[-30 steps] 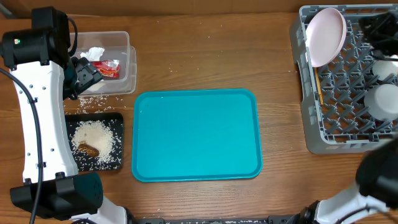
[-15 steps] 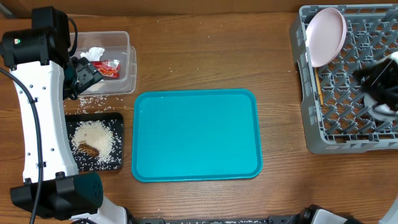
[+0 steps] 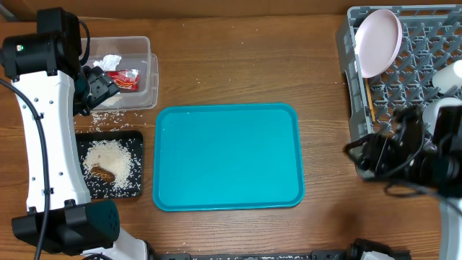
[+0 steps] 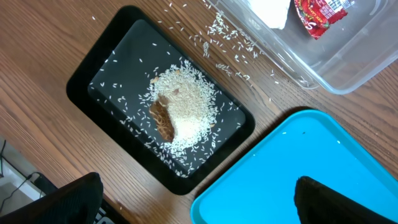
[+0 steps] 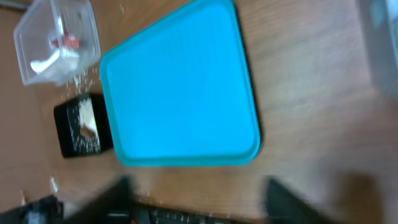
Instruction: Sort waste into correct bins and load items into the dishwasher
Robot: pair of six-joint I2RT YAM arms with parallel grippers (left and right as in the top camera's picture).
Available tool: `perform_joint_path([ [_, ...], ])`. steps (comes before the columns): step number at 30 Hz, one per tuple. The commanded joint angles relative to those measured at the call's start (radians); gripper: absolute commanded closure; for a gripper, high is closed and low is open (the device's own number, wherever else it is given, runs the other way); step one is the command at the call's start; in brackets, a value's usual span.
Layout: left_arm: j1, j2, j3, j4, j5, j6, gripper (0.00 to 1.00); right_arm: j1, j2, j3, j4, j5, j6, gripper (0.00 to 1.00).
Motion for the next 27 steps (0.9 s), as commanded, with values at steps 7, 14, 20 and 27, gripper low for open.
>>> perform_joint_path([
  [7,0.003,-0.025,0.015,0.001,0.000,-0.010,0.00,0.010,-0.018,-0.026,-0.067,-0.004,0.000,0.00],
  [14,0.004,-0.026,0.015,0.001,0.000,-0.010,0.00,0.026,-0.018,-0.028,-0.051,0.064,-0.035,0.00],
  [20,0.003,-0.026,0.015,0.001,0.000,-0.010,0.00,0.088,-0.036,-0.030,0.043,0.056,-0.042,0.00],
  [27,0.003,-0.025,0.015,0.001,0.000,-0.010,0.00,0.274,-0.169,-0.201,0.393,0.068,-0.042,0.00],
])
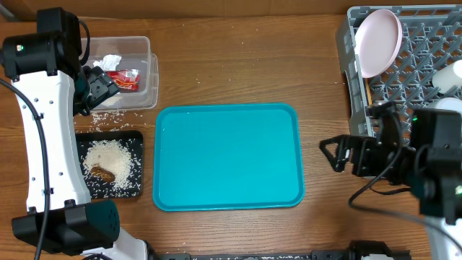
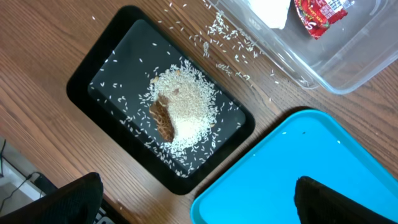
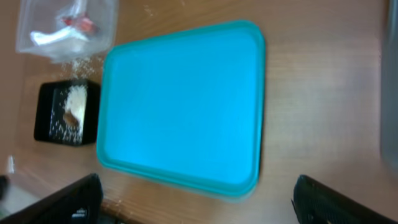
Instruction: Sort waste into correct bins and load items into the dishwasher
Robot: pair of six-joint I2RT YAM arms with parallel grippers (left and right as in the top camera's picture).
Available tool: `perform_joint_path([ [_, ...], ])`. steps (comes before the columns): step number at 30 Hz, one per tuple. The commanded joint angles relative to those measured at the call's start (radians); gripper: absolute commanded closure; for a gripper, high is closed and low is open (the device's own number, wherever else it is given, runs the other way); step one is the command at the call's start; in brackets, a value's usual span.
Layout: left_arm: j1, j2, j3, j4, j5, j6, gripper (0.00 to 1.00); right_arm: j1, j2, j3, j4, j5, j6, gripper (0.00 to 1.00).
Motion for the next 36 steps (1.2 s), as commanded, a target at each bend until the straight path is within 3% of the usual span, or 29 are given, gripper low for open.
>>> perform_joint_path([
  [1,0.003,-0.025,0.015,0.001,0.000,-0.010,0.00,0.081,-0.125,-0.149,0.143,0.011,-0.010,0.00],
  [8,0.003,-0.025,0.015,0.001,0.000,-0.010,0.00,0.092,-0.407,-0.552,0.528,0.005,0.036,0.00],
  [18,0.003,-0.025,0.015,0.001,0.000,-0.010,0.00,0.080,-0.659,-0.920,1.038,0.005,0.035,0.00],
  [27,0.003,-0.026,0.015,0.001,0.000,-0.010,0.00,0.072,-0.892,-1.170,1.304,0.055,0.034,0.00],
  [36,0.003,-0.025,0.015,0.001,0.000,-0.010,0.00,0.072,-0.970,-1.173,1.270,0.305,0.035,0.00],
])
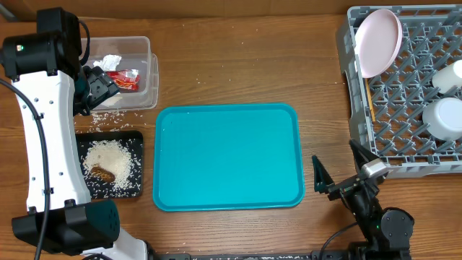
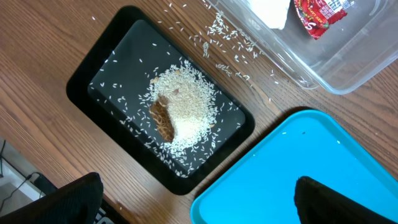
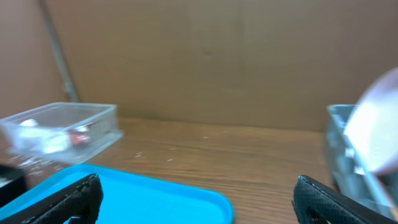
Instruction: Sort waste into correct bins and load items into the dishwasher
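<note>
The teal tray [image 1: 227, 155] lies bare in the middle of the table. Left of it a black tray [image 1: 108, 165] holds rice and a brown scrap [image 2: 163, 118]. Behind that, a clear bin [image 1: 124, 72] holds white tissue and a red wrapper [image 1: 127, 78]. At the right, the grey dish rack [image 1: 404, 137] carries a pink plate [image 1: 379, 40] and white cups [image 1: 442, 117]. My left gripper [image 2: 198, 182] hangs open and empty above the black tray's corner. My right gripper [image 1: 333, 155] is open and empty, low at the table's front right, facing across the table.
Loose rice grains [image 1: 108, 117] are scattered on the wood between the clear bin and the black tray. The white left arm [image 1: 47, 144] stands along the table's left edge. A brown wall [image 3: 205, 56] closes off the far side.
My right arm has moved back from the gap between tray and rack to the table's front edge. Its camera now looks level across the table. The left arm has not moved.
My right arm was first over the rack's front left part, covering a white cup. Then it was open beside the rack, looking down on the teal tray. Now it sits low at the front edge and the cup shows in the rack. The left arm stayed still.
</note>
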Robot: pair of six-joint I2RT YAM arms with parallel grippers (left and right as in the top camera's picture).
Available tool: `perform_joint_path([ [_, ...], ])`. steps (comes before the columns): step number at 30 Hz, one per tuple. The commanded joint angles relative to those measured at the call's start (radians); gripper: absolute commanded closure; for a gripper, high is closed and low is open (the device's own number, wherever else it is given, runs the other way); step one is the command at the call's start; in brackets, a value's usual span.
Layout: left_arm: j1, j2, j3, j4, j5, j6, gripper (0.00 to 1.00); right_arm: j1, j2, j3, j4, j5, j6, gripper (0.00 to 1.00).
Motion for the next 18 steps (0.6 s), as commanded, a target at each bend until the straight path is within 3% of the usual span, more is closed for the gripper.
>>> perform_joint_path([
  [1,0.003,-0.025,0.015,0.001,0.000,-0.010,0.00,-0.004,-0.013,-0.010,-0.025,0.153,0.003,0.00],
  [7,0.003,-0.025,0.015,0.001,0.000,-0.010,0.00,-0.004,-0.013,-0.010,-0.116,0.330,0.002,0.00],
  [18,0.003,-0.025,0.015,0.001,0.000,-0.010,0.00,-0.004,-0.013,-0.010,-0.116,0.327,-0.060,0.00],
])
